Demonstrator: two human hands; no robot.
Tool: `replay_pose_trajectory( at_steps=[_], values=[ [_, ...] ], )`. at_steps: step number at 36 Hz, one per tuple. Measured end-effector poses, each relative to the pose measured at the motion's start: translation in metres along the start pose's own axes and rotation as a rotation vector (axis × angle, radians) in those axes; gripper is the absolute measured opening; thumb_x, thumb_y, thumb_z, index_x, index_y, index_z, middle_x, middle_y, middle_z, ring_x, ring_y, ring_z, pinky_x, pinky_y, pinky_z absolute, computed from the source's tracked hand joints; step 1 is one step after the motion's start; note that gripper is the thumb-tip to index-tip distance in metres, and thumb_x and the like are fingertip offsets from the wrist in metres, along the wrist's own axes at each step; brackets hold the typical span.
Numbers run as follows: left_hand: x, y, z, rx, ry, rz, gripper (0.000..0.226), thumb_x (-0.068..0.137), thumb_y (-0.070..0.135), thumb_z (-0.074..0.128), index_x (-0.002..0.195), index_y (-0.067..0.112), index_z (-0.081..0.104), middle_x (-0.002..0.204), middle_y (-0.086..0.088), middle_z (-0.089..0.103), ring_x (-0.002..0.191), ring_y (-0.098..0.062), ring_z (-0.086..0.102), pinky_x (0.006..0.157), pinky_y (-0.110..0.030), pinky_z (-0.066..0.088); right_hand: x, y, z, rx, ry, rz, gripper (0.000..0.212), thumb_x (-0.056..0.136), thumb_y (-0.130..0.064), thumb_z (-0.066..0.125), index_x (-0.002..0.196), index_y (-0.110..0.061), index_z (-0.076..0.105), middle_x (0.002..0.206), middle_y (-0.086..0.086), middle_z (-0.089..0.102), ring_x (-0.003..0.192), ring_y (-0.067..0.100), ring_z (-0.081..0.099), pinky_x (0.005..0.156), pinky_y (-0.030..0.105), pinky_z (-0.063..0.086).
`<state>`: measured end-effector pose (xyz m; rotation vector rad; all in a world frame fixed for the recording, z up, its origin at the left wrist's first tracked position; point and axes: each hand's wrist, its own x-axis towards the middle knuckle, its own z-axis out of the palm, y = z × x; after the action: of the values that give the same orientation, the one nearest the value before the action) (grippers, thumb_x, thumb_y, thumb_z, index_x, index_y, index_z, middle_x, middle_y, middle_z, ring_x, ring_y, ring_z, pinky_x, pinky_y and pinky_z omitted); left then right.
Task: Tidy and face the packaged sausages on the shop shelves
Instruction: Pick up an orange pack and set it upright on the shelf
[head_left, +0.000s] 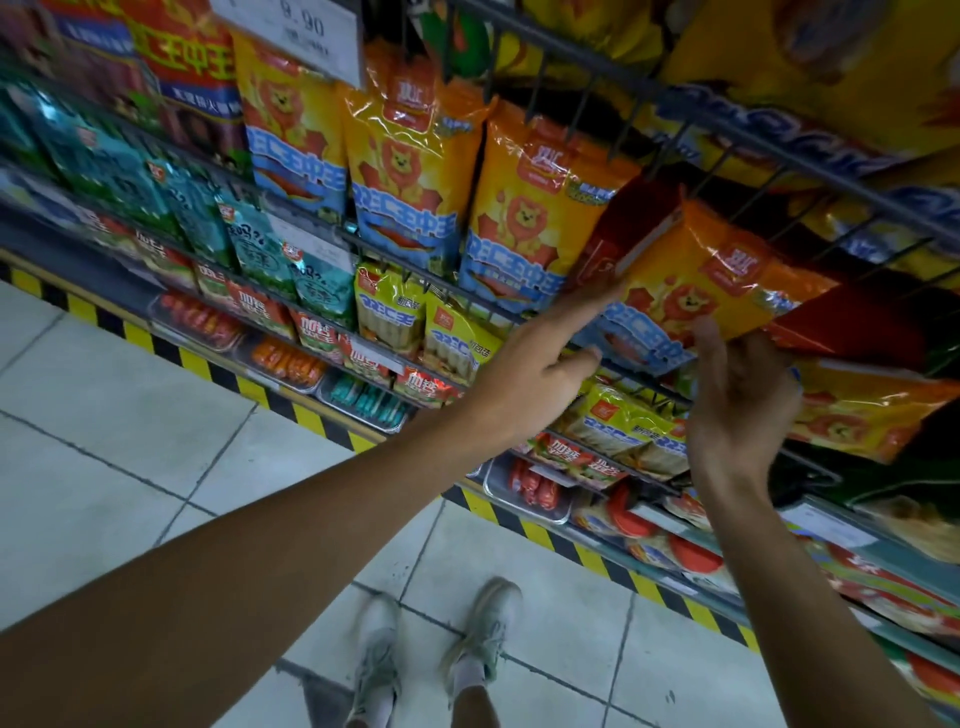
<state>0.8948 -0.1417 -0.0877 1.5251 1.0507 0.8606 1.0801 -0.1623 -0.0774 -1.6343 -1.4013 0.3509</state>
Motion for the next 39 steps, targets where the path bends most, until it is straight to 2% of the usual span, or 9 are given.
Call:
replay_pose_trajectory(
  at_steps=[4,8,15,18,23,25,31,35,39],
  values=[
    [-0.006,0.007,0.009,0.011,0.024,0.087,0.059,0.105,0.004,0.049,0.155,0.033,0.042,0.170,0.016,0.015,0.156,0.002,0.005,0.110,0.002,0.008,0.008,-0.008,0.002,0.035,0.075,-0.024,0.042,0.106,-0.036,0.055,0.075,-0.009,0.049,0.058,-0.005,0.042,0.050,0.003,0.038,0.052,0.017,0.022],
    [-0.007,0.003,0.011,0.075,0.072,0.097,0.059,0.104,0.000,0.049,0.156,0.027,0.042,0.170,0.009,0.017,0.150,0.007,0.010,0.095,0.008,0.021,0.009,-0.004,0.003,-0.005,-0.021,0.001,0.053,0.106,-0.040,0.053,0.080,0.006,0.050,0.060,0.019,0.040,0.054,0.015,0.029,0.051,0.023,0.021],
    [-0.009,-0.018,0.009,0.351,0.080,0.220,0.056,0.101,0.002,0.054,0.153,0.019,0.044,0.169,0.003,0.018,0.155,-0.008,0.021,0.106,-0.005,0.032,0.001,0.001,0.006,0.030,-0.056,0.028,0.051,0.104,-0.043,0.057,0.085,0.003,0.055,0.069,0.024,0.051,0.064,0.037,0.049,0.057,0.034,0.035],
    [-0.011,-0.013,0.010,0.481,0.145,0.353,0.058,0.097,-0.003,0.057,0.151,0.013,0.047,0.167,-0.005,0.024,0.153,-0.010,0.024,0.104,-0.027,0.048,-0.019,-0.005,0.007,0.142,0.084,0.088,0.035,0.103,-0.032,0.063,0.126,-0.006,0.063,0.109,0.008,0.069,0.103,0.021,0.067,0.085,0.034,0.056],
    [-0.004,0.001,0.011,0.777,0.024,0.567,0.062,0.097,0.000,0.051,0.157,0.009,0.038,0.168,-0.013,0.024,0.158,-0.029,0.014,0.123,-0.044,0.031,-0.043,0.000,0.012,0.103,0.036,0.023,0.051,0.105,-0.018,0.059,0.153,-0.022,0.042,0.162,-0.005,0.038,0.149,0.012,0.036,0.115,0.046,0.043],
    [-0.001,0.001,0.015,0.916,-0.016,0.589,0.064,0.098,0.004,0.047,0.160,0.009,0.030,0.170,-0.012,0.019,0.159,-0.030,0.008,0.125,-0.047,0.025,-0.045,0.004,0.017,0.053,-0.041,-0.010,0.056,0.106,-0.015,0.056,0.157,-0.019,0.036,0.170,-0.003,0.021,0.156,0.008,0.019,0.122,0.031,0.032],
    [0.004,-0.009,0.016,1.093,0.009,0.511,0.071,0.096,0.007,0.046,0.163,0.012,0.021,0.172,-0.009,0.009,0.159,-0.032,0.002,0.124,-0.056,0.022,-0.035,0.003,0.013,0.057,-0.202,-0.094,0.064,0.106,-0.017,0.057,0.161,-0.014,0.024,0.172,0.000,0.005,0.158,0.010,0.005,0.118,0.010,0.019],
    [0.004,-0.004,0.018,1.102,0.008,0.514,0.079,0.093,0.006,0.054,0.163,0.013,0.019,0.172,-0.010,0.006,0.159,-0.032,0.001,0.124,-0.058,0.020,-0.048,0.011,-0.009,0.206,-0.127,0.060,0.059,0.105,-0.016,0.057,0.158,-0.022,0.032,0.164,-0.008,0.033,0.151,0.007,0.031,0.119,0.031,0.037],
    [0.001,0.003,0.030,1.036,0.018,0.508,0.063,0.097,0.012,0.056,0.157,0.013,0.038,0.170,-0.012,0.015,0.158,-0.035,0.009,0.122,-0.059,0.025,-0.073,0.026,-0.034,0.319,0.093,0.267,0.051,0.103,-0.008,0.059,0.150,-0.021,0.044,0.148,-0.013,0.053,0.137,0.005,0.050,0.105,0.026,0.049]
  ],
)
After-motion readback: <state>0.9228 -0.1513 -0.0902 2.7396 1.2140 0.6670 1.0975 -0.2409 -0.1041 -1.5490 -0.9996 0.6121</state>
